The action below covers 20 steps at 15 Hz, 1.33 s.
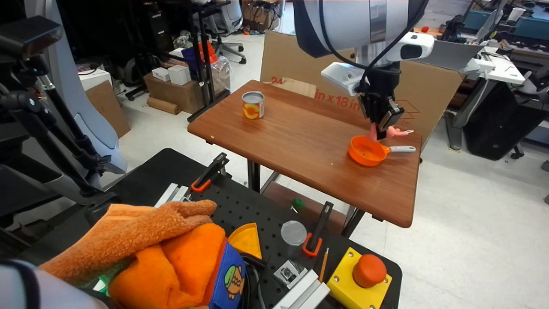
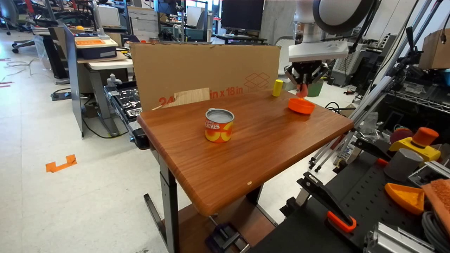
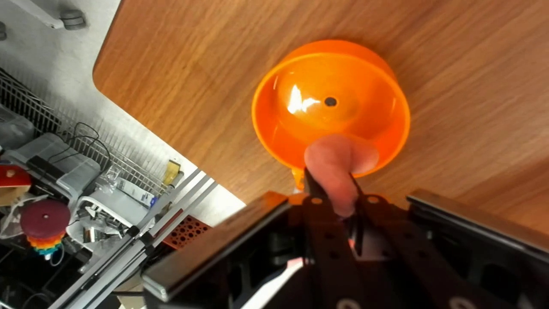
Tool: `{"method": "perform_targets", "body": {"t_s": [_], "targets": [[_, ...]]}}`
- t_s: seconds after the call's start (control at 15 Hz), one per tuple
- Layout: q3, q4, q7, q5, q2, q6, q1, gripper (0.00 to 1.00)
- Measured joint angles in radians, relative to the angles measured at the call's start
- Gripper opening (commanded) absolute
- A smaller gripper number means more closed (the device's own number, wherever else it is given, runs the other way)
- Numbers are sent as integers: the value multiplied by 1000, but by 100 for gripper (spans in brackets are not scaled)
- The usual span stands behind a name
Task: Put the plush toy on the orange pan.
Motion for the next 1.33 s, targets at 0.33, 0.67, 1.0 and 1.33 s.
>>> {"method": "perform_targets", "body": {"t_s": [0.33, 0.67, 1.0, 1.33], "targets": [[-16, -35, -1, -37, 2, 5, 29, 28], [-34, -73, 0, -85, -6, 48, 59, 72], [-42, -125, 0, -116, -62, 135, 85, 99], [-9, -276, -29, -107, -229, 165, 91, 100]]}}
